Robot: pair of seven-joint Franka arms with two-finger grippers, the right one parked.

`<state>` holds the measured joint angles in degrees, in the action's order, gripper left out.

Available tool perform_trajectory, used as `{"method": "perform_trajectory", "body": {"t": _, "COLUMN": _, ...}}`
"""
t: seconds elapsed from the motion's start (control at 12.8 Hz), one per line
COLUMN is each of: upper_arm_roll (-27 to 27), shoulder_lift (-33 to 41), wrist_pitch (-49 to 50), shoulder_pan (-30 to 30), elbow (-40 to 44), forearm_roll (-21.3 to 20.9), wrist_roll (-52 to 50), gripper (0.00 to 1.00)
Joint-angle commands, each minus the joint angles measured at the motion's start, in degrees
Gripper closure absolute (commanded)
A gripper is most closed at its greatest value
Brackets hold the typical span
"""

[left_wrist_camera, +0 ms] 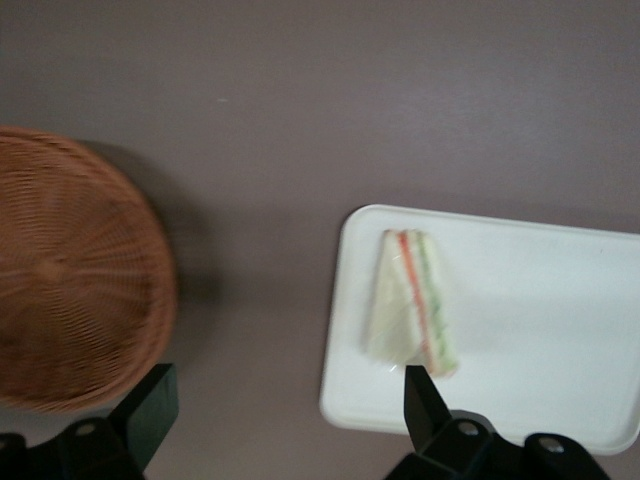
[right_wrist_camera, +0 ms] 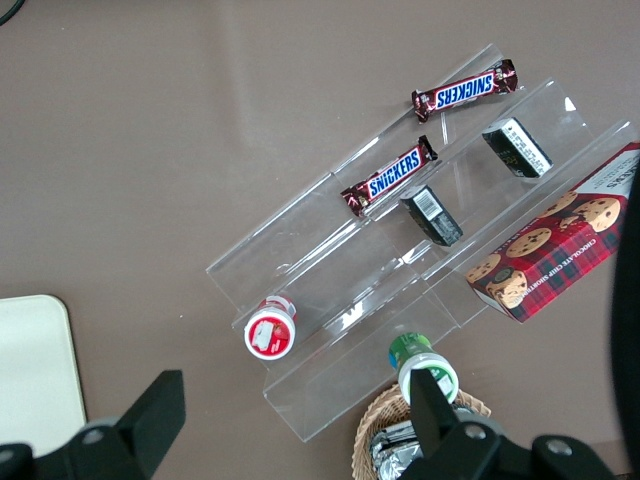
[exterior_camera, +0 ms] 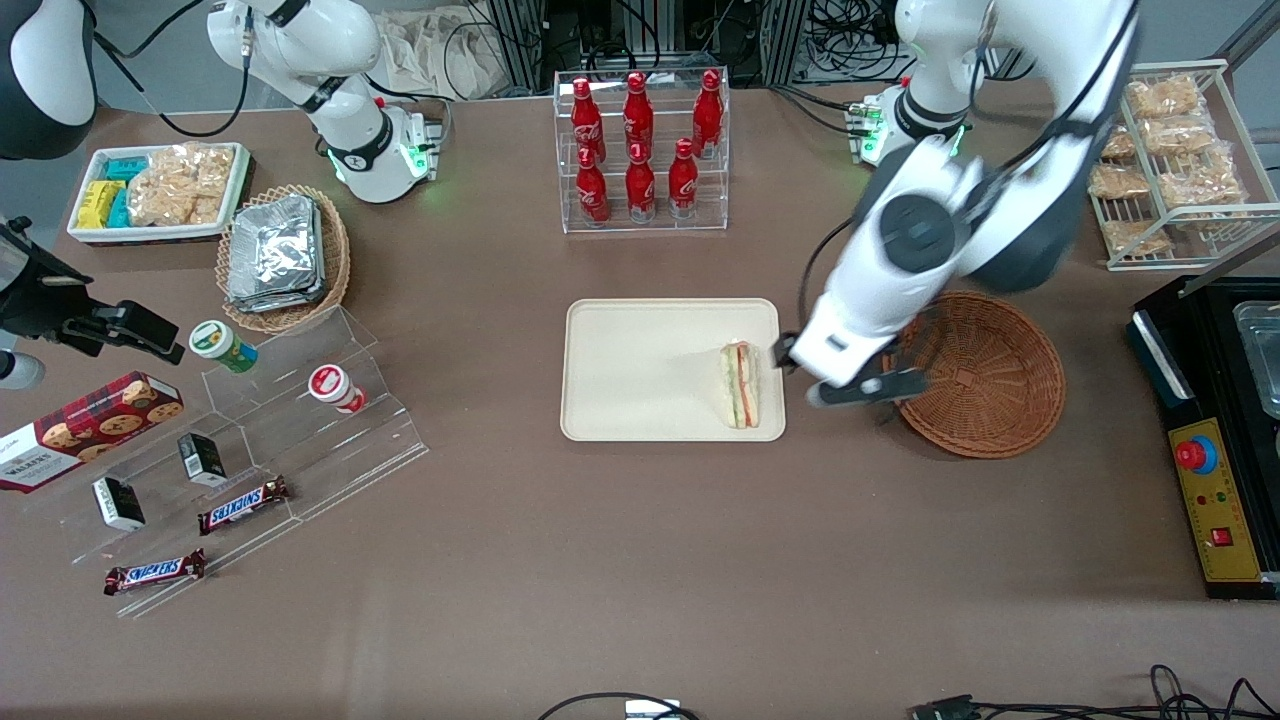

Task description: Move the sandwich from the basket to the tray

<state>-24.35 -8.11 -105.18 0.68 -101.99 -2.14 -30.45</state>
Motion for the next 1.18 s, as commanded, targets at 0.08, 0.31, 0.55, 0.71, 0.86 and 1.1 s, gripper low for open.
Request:
{"method": "perform_trajectory", "body": {"t": 0.08, "upper_arm_roll": 14.1, "shoulder_lift": 10.1, "wrist_pitch": 10.2, "shoulder_pan": 1.8, "elbow": -0.8, "forearm_roll": 2.6, "wrist_roll": 15.7, "gripper": 0.00}}
{"method": "perform_trajectory", "body": {"t": 0.31, "upper_arm_roll": 19.2, "shoulder_lift": 15.0, "wrist_pitch": 8.8, "shoulder_pan": 1.8, "elbow": -6.0, "forearm_roll": 1.7, "wrist_roll": 18.4, "gripper": 0.00}}
{"method": "perform_trajectory", "body": {"t": 0.55, "upper_arm_roll": 24.3, "shoulder_lift": 15.7, "wrist_pitch": 9.5, "shoulder_pan": 2.5, "elbow": -3.2, "forearm_roll": 0.5, "wrist_roll": 18.5, "gripper": 0.00}}
{"method": "perform_trajectory", "body": {"t": 0.71, "upper_arm_roll": 26.3, "shoulder_lift": 15.7, "wrist_pitch": 12.1, "shoulder_pan": 3.0, "elbow": -1.6, "forearm_roll": 0.6, "wrist_roll": 18.5, "gripper": 0.00}}
{"method": "perform_trajectory", "body": {"t": 0.86, "upper_arm_roll": 26.6, "shoulder_lift": 15.5, "wrist_pitch": 12.0, "shoulder_pan": 2.4, "elbow": -0.5, "forearm_roll": 1.5, "wrist_roll": 18.2, "gripper": 0.00}}
{"method": "perform_trajectory", "body": {"t": 1.1, "upper_arm_roll": 27.3, "shoulder_lift": 15.0, "wrist_pitch": 12.5, "shoulder_pan": 2.6, "elbow": 1.6, "forearm_roll": 1.6, "wrist_roll": 17.9, "gripper": 0.00}}
